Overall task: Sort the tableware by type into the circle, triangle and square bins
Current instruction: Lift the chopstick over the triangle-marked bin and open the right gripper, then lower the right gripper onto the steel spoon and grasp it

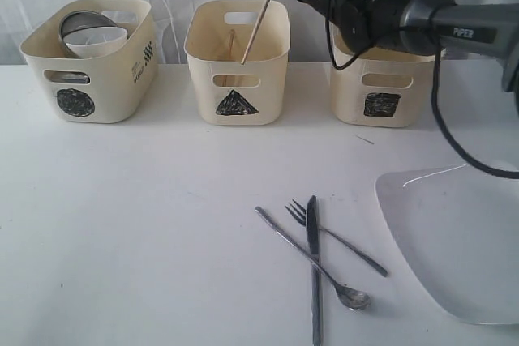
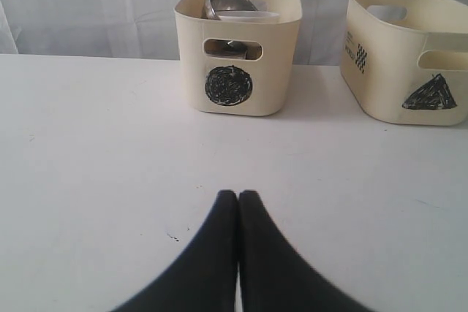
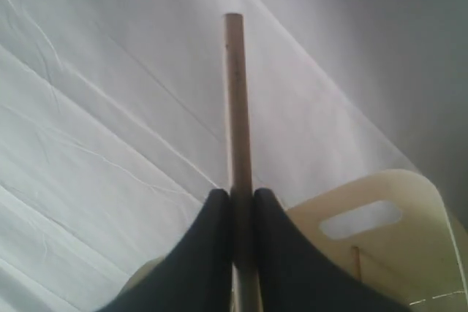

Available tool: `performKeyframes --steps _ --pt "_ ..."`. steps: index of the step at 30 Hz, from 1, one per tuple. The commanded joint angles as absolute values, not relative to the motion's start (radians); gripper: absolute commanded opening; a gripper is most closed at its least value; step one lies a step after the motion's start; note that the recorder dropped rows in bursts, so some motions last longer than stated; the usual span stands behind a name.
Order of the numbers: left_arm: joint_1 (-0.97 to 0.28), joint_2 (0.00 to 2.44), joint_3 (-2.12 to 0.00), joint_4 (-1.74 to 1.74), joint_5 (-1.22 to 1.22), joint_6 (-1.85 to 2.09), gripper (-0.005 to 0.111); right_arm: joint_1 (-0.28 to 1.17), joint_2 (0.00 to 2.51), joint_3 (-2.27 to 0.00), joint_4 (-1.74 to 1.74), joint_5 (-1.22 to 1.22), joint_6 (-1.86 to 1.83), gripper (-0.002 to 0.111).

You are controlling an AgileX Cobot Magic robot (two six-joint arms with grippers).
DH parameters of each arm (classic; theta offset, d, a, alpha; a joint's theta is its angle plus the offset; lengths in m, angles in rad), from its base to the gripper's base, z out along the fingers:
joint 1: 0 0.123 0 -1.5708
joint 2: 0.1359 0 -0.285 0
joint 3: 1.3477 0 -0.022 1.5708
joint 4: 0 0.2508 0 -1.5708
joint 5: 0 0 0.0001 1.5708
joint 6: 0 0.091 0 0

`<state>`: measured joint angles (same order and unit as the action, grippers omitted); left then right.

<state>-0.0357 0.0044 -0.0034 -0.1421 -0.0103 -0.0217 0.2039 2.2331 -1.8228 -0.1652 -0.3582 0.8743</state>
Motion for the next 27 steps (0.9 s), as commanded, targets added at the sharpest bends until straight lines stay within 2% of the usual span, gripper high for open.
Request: performKeyframes --steps 1,5,10,18,23,27 --pt "-0.033 0.0 0.0 -0.148 -0.013 -0.022 0.0 0.197 2.349 -2.017 -0.168 -0.298 0.858 0.0" --pt "-0.033 0.0 0.0 -0.146 -0.013 -0.022 0.0 0.197 2.473 -2.189 -0.168 -0.286 0.785 0.0" --pt "-0.033 0.0 0.0 -0.146 -0.013 -0.022 0.0 0.199 2.531 -2.249 -0.18 -0.25 0.716 0.001" --pt "-0.033 0.0 0.0 -0.146 -0.013 -0.022 0.0 0.208 2.513 -2.246 -0.204 -0.19 0.704 0.02" --pt "-0.033 0.0 0.0 -0.146 -0.013 -0.022 0.0 0.215 2.458 -2.243 -0.248 0.058 0.685 0.02" --pt "-0.033 0.0 0.0 -0.146 -0.013 -0.022 0.0 0.223 2.404 -2.238 -0.238 0.281 0.531 0.02"
